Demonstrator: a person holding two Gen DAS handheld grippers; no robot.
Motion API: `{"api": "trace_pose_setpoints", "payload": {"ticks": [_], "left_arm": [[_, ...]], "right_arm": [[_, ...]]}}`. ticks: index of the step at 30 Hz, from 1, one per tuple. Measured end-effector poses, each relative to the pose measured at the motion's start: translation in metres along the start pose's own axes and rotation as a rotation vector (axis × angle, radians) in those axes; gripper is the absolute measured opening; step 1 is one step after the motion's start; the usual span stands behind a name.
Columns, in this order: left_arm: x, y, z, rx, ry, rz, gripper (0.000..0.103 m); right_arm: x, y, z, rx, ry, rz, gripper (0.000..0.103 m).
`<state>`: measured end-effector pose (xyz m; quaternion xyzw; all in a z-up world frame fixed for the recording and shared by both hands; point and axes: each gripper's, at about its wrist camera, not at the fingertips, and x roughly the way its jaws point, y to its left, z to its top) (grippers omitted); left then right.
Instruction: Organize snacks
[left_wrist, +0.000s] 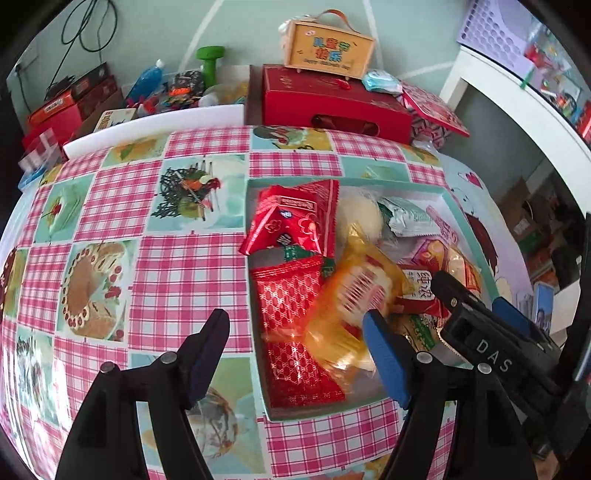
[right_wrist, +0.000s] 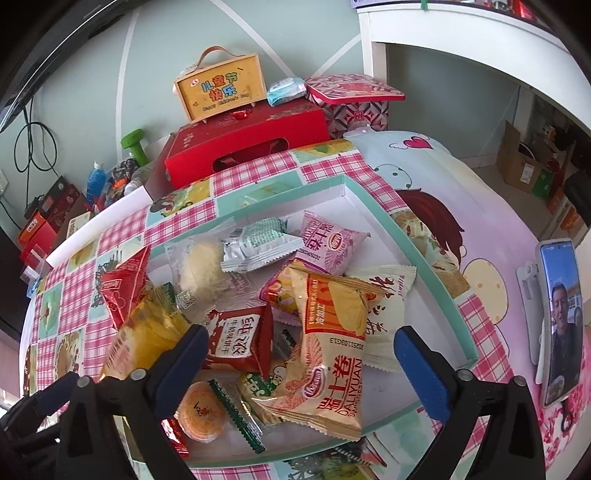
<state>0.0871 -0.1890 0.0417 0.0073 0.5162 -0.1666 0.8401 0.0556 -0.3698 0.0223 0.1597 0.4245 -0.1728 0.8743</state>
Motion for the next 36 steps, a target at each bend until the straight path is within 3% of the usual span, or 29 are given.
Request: {"api": "trace_pose_setpoints", "payload": {"ticks": [5, 14, 21, 36], "left_arm": [[-0.009, 0.020, 0.005, -0.075, -0.034, 0.003, 0.080], [0.002, 0.071, 0.005, -0.204, -0.054, 0.280, 0.083], [0.003, 0.096, 0.001, -0.249, -0.044, 0.364, 0.083], [-0.004, 0.109, -0.031, -0.270, 0.003, 0.337, 0.083]], "right_arm": [[-0.003, 0.005, 0.000, -0.016, -0.012, 0.001, 0.103], [-0.009, 0.018, -0.003, -0.051, -0.029, 0.009, 0.103], [-0.015, 0.039, -0.010, -0.111, -0.041, 0.027, 0.103], [-0.036, 0.081, -0.034, -0.224, -0.059, 0.087, 0.103]]}}
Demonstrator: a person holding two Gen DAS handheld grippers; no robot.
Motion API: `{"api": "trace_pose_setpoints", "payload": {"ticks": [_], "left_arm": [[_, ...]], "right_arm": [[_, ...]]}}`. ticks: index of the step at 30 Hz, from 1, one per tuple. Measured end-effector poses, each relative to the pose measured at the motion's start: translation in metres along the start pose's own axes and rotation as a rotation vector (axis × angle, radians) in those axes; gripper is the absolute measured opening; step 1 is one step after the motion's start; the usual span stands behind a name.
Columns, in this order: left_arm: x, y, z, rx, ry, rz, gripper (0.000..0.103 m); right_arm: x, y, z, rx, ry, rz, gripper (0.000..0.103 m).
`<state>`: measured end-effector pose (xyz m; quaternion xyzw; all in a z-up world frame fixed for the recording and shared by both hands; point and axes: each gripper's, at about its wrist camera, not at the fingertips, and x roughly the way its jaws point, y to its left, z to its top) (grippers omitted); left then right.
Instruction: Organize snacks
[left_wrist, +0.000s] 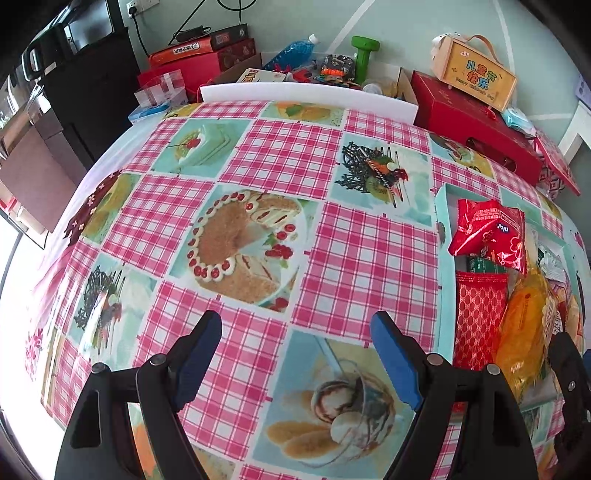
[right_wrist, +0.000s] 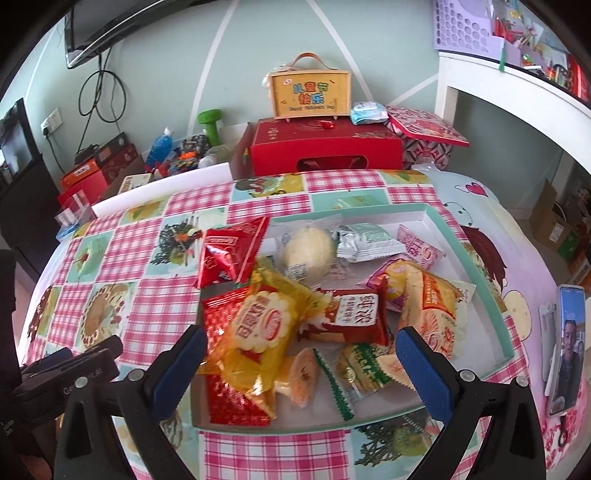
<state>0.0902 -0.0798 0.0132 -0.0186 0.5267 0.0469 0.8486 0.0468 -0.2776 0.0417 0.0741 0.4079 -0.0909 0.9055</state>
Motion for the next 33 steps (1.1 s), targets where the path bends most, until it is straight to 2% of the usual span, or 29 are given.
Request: {"api": "trace_pose_setpoints", "payload": {"ticks": [5, 16, 33], "left_arm": [[-0.006, 0.005, -0.011, 0.021, -0.019, 0.013, 0.083], [-0.006, 0.012, -0.036, 0.069, 0.012, 0.062, 0.083], [-0.007, 0.024, -0.053, 0.066, 0.022, 0.049, 0.083]], "right_arm": [[-0.005, 0.013, -0.009, -0.037, 0.005, 0.011, 0.103], [-0.013, 0.020, -0.031, -0.052, 0.026, 0.031, 0.103], [-0.009, 0.010, -0.058, -0.039, 0.084, 0.017, 0.103]]}}
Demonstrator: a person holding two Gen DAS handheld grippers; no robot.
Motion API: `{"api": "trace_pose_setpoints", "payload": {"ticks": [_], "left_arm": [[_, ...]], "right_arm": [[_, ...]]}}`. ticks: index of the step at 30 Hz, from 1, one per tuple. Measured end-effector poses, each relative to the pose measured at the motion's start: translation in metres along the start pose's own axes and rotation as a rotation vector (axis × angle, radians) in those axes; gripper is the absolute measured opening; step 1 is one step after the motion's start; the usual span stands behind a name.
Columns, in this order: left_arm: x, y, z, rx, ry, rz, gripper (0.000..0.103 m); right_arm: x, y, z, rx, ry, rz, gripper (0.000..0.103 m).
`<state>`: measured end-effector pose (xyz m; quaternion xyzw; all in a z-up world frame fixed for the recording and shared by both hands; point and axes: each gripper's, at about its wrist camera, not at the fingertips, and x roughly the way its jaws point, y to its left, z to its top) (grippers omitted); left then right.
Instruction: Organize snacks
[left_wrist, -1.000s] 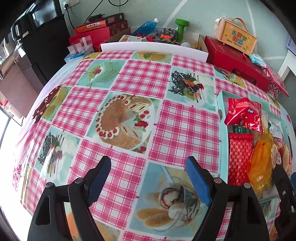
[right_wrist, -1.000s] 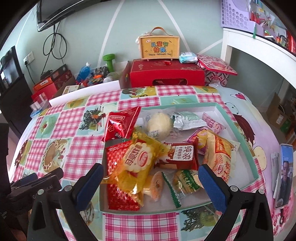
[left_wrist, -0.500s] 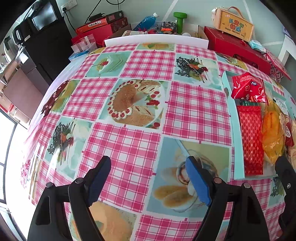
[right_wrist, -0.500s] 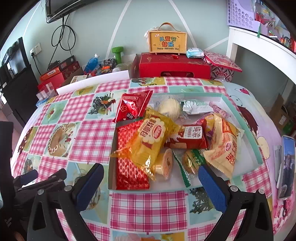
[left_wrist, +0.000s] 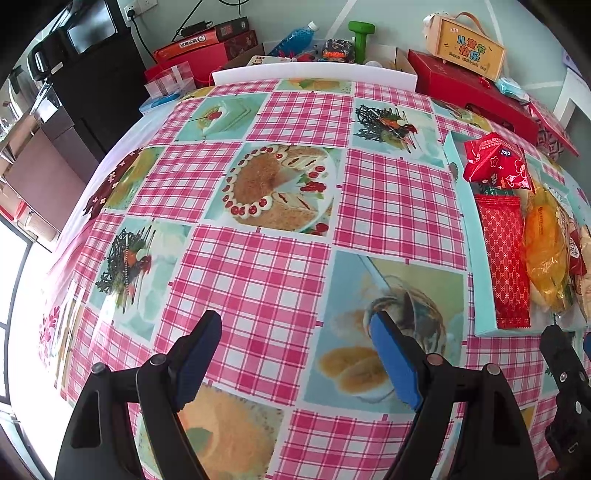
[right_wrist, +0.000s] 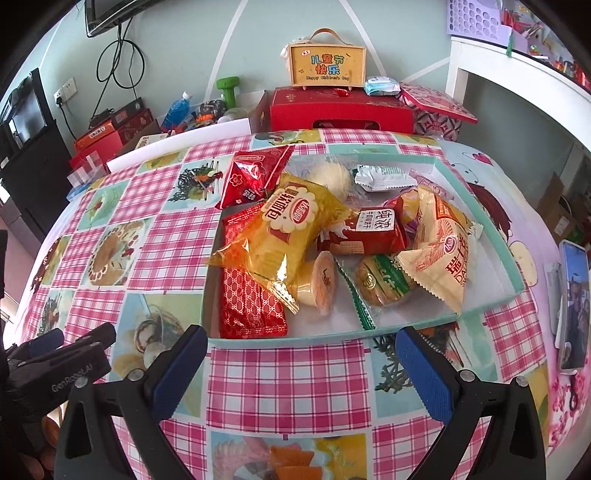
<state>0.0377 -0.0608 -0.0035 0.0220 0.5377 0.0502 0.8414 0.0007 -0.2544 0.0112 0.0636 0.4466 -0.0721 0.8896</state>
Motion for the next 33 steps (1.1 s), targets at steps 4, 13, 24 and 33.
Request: {"api": "trace_pose_setpoints", "payload": {"ticks": [4, 13, 24, 33], "left_arm": [[0.003, -0.002, 0.000, 0.010, 0.013, -0.002, 0.083], [0.006, -0.005, 0.002, 0.032, 0.036, -0.011, 0.083], [0.001, -0.013, 0.000, 0.083, 0.031, -0.025, 0.083], [0.002, -0.011, 0.000, 0.076, 0.035, -0.025, 0.083]], "right_arm": [[0.001, 0.001, 0.000, -0.006, -0.002, 0.002, 0.103], [0.000, 0.005, 0.000, -0.024, -0.009, -0.004, 0.103], [0.005, -0.002, -0.001, -0.014, 0.010, -0.022, 0.103], [0.009, -0.007, -0.002, 0.001, 0.031, -0.042, 0.103]]}}
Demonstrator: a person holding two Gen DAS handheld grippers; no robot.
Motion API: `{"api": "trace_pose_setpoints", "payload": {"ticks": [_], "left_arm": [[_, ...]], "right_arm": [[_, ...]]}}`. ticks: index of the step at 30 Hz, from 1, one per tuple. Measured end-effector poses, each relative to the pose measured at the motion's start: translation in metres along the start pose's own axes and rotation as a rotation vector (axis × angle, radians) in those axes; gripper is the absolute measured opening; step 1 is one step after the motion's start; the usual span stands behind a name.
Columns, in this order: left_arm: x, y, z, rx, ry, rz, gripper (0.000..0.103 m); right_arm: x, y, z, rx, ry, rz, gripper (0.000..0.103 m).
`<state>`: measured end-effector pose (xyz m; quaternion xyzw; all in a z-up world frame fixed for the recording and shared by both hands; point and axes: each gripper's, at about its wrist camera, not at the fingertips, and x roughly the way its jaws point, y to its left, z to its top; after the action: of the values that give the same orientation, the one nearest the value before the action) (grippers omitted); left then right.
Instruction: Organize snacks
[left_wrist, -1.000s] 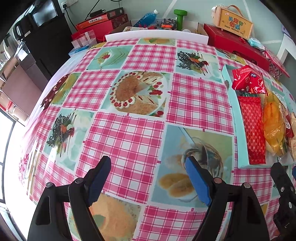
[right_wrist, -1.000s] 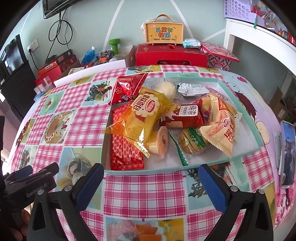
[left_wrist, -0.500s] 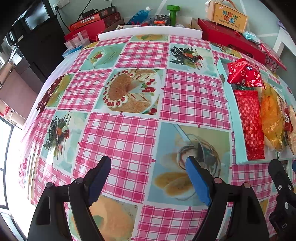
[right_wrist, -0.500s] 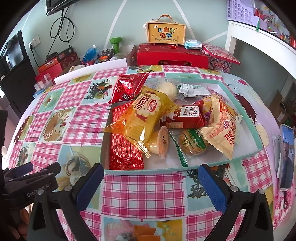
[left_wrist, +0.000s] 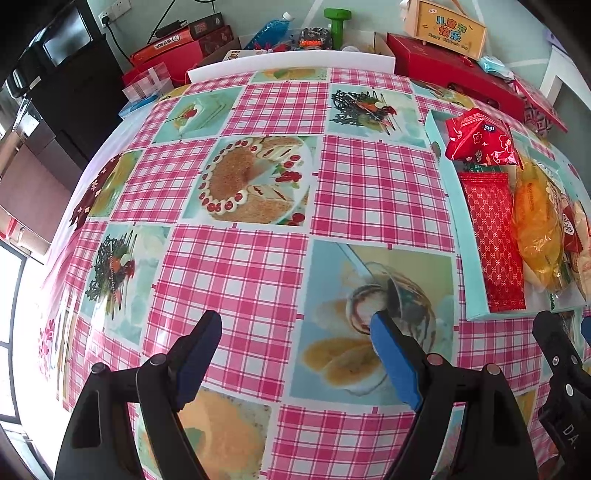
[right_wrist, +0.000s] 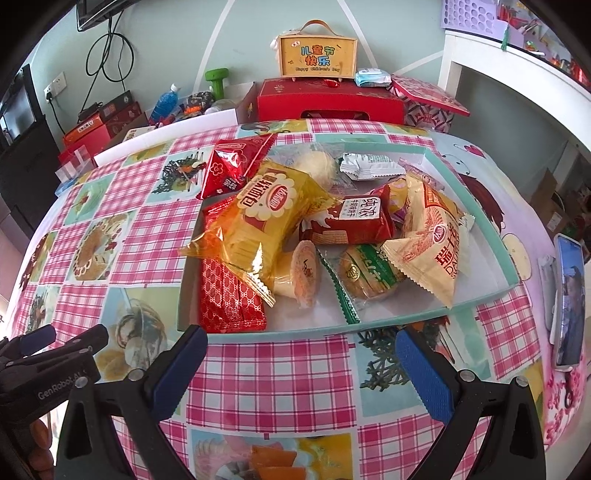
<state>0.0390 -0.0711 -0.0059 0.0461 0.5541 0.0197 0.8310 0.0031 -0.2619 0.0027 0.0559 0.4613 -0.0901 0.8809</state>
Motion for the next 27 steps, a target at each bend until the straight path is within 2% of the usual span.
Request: {"api": "trace_pose_setpoints", "payload": {"ticks": [27], "left_arm": [[0.0003, 0.0009, 0.0003, -0.002, -0.002, 0.001, 0.083]], "right_arm": [[0.0022, -0.0007, -0.0014, 0.002, 0.011, -0.008, 0.103]]}}
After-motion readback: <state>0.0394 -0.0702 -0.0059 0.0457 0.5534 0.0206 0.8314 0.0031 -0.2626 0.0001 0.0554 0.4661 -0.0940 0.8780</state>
